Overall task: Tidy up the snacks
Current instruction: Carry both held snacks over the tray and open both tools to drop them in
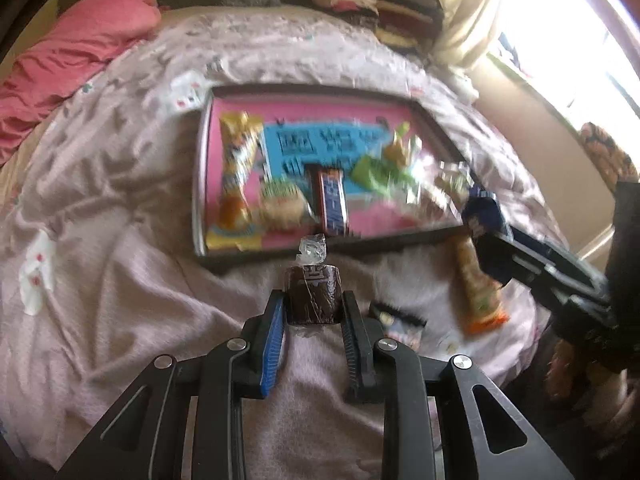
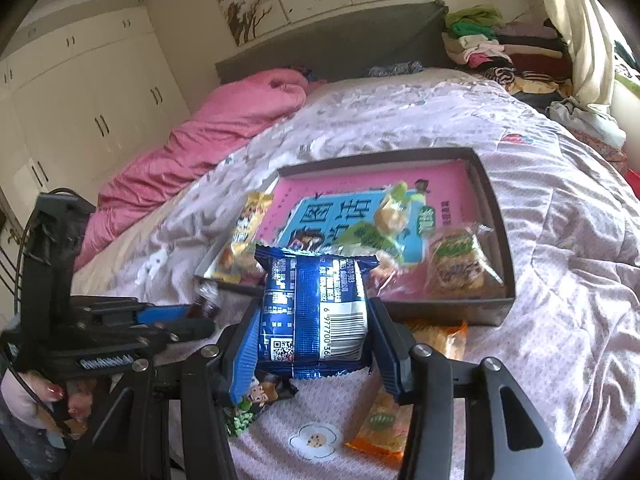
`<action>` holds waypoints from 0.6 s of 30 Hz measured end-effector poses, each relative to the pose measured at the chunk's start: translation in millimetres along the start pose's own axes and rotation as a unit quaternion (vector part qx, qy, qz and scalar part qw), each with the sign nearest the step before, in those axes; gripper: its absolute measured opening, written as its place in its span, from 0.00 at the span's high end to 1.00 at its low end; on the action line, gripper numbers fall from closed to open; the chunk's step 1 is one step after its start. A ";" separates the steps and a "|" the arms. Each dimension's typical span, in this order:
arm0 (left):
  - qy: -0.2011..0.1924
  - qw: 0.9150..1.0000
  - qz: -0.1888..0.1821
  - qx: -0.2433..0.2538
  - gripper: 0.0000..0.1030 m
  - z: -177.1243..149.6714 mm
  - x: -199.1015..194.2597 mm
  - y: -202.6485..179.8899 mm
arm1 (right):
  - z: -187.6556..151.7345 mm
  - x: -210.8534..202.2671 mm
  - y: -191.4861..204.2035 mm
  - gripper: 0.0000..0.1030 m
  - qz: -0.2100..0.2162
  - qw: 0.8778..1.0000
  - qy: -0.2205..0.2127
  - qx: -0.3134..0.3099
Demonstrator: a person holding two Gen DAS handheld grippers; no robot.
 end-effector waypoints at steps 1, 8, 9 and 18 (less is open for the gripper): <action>-0.007 1.000 -0.001 -0.004 0.73 4.5 -4.7 0.3 | 2.2 -1.7 -2.3 0.51 -0.002 1.000 -0.004 0.003; -0.034 0.999 -0.004 -0.011 0.73 24.7 -18.5 2.8 | 17.0 -9.0 -19.3 0.51 -0.017 0.999 -0.026 0.020; -0.035 0.999 -0.005 -0.012 0.73 27.0 -18.9 3.2 | 19.6 -10.4 -22.3 0.51 -0.021 0.999 -0.032 0.021; -0.043 0.999 -0.010 -0.006 0.73 45.0 -10.2 -6.8 | 37.0 -12.6 -44.5 0.51 -0.037 0.997 -0.051 0.042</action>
Point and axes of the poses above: each gripper's, at about its wrist camera, not at the fingertips, and x roughly the way its jaws point, y to its left, z to its top, the point moved 8 cm from there along x, roughly the way its jaws point, and after that the axes turned 14 degrees about -z, right-handed, at the moved point
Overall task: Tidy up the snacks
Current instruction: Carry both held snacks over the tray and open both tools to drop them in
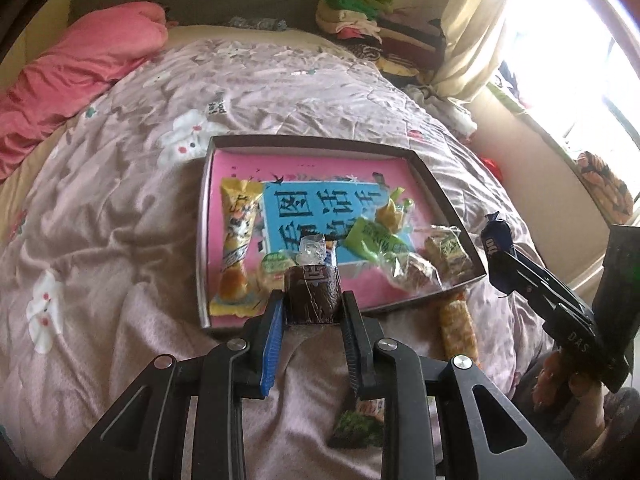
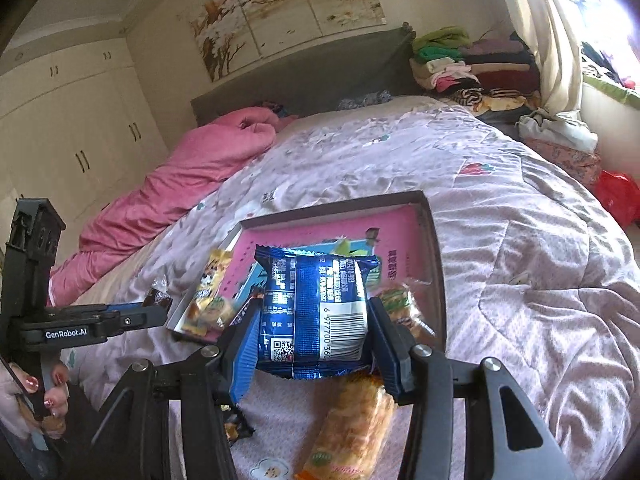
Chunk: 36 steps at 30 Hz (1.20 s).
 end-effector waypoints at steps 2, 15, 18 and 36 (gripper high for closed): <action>0.000 1.000 -0.002 0.002 0.73 3.0 3.8 -2.8 | 2.7 1.5 -2.0 0.51 -0.002 1.000 -0.002 0.003; 0.012 1.000 -0.012 0.001 0.73 14.6 37.9 -10.8 | 11.8 17.1 -9.1 0.51 -0.006 1.000 0.001 0.011; 0.020 1.000 -0.013 0.001 0.73 15.0 49.0 -10.6 | 11.7 24.1 -9.0 0.51 -0.008 1.000 0.008 0.010; 0.055 0.998 -0.002 0.011 0.73 8.4 89.3 -15.1 | -5.0 64.2 -5.4 0.51 -0.025 0.998 0.059 -0.005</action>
Point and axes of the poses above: each gripper's, at about its wrist camera, not at the fingertips, and x roughly the way its jaws point, y to its left, z to its top, the point moved 8 cm from there along x, roughly the way its jaws point, and after that the axes turned 14 degrees about -z, right-handed, at the moved point
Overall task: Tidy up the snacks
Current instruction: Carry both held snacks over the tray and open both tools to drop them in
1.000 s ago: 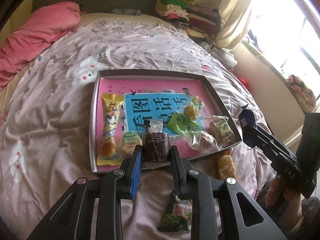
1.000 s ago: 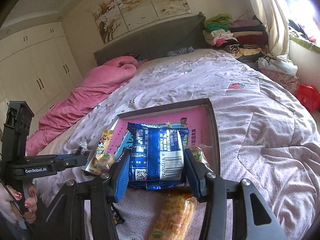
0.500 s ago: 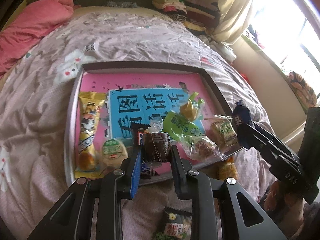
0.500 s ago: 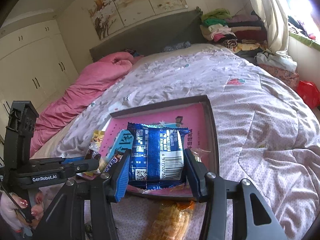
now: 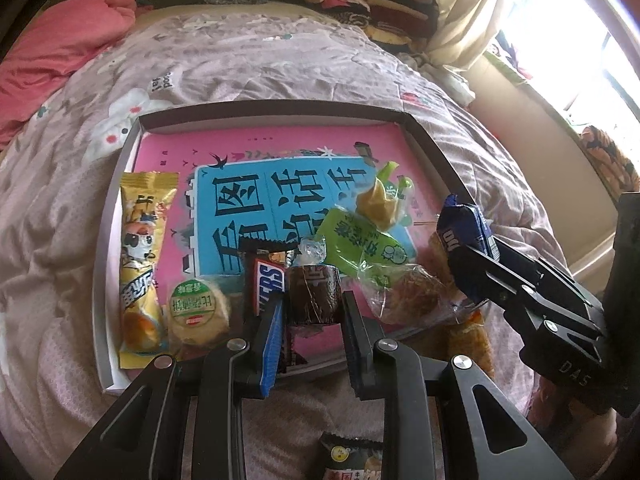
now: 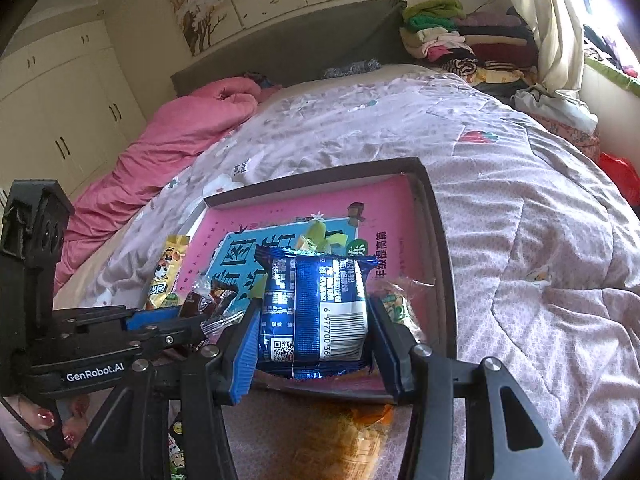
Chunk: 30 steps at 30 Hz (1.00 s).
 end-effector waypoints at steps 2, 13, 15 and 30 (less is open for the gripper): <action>0.001 1.000 0.002 0.003 0.73 0.0 1.6 -1.2 | 0.0 1.0 0.2 0.51 0.001 1.000 0.001 0.003; 0.007 1.000 0.005 0.012 0.73 -1.8 5.8 -5.6 | 1.3 -0.8 -5.1 0.50 -0.003 1.000 -0.005 0.015; 0.007 1.000 0.005 0.012 0.73 -0.7 5.9 -5.4 | 1.6 -0.6 -4.9 0.50 -0.001 1.000 -0.005 0.016; -0.003 1.000 0.008 0.006 0.59 3.2 -1.6 -2.3 | 8.7 -11.6 -6.2 0.49 0.010 1.000 -0.021 0.020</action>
Point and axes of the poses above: each gripper's, at about its wrist camera, not at the fingertips, and x roughly the way its jaws point, y to its left, z to its top, the point moved 8 cm from there along x, roughly the way its jaws point, and after that the axes turned 14 degrees about -z, right-handed, at the moved point
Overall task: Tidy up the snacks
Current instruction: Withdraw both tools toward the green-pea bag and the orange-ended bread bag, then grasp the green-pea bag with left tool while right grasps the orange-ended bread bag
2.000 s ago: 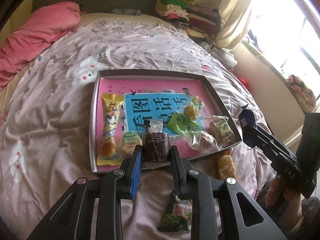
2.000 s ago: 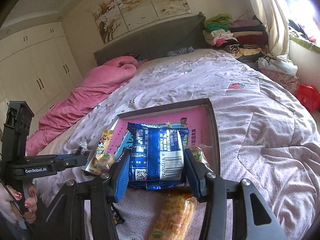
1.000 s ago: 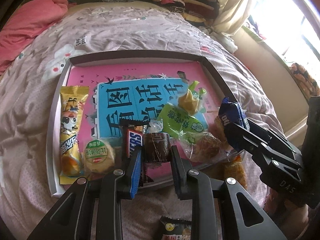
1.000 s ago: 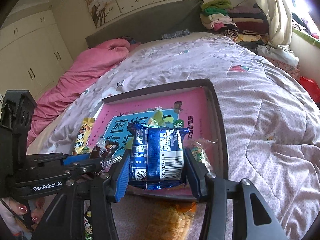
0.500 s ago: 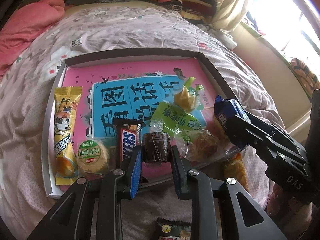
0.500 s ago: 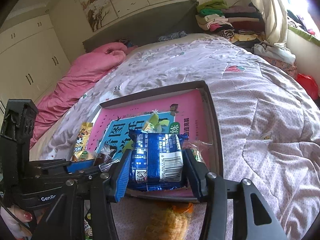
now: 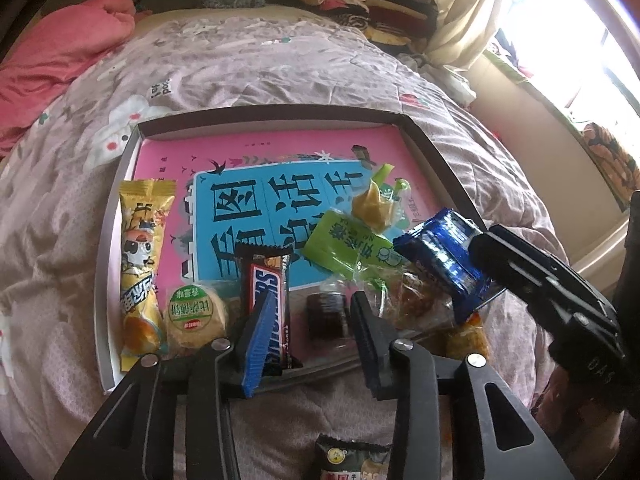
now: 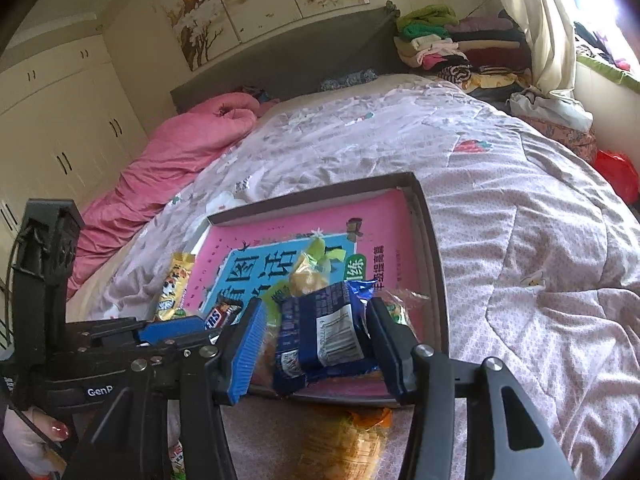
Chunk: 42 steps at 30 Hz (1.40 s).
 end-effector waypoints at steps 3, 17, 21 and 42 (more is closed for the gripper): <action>-0.002 1.000 0.000 0.000 0.50 -3.0 -7.0 -0.5 | 3.1 -6.7 -1.4 0.48 0.003 1.000 -0.006 0.007; -0.013 0.999 -0.017 0.025 0.33 -30.3 -51.0 -17.0 | -16.4 -51.8 -16.0 0.36 -0.009 0.999 -0.006 0.044; 0.001 1.000 -0.021 0.022 0.32 -49.9 -52.7 -17.8 | -39.5 -49.2 -10.3 0.36 -0.034 0.999 0.031 0.028; 0.074 0.997 -0.013 0.026 0.33 -113.0 -15.5 -17.8 | -92.2 -18.1 -6.3 0.37 -0.081 0.989 0.123 -0.005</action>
Point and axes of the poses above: each gripper's, at about its wrist camera, not at the fingertips, and x roughly the way its jaws point, y to its left, z to its top, the point moved 8 cm from there along x, roughly the way its jaws point, and after that the axes turned 14 degrees about -z, right-handed, at the moved point
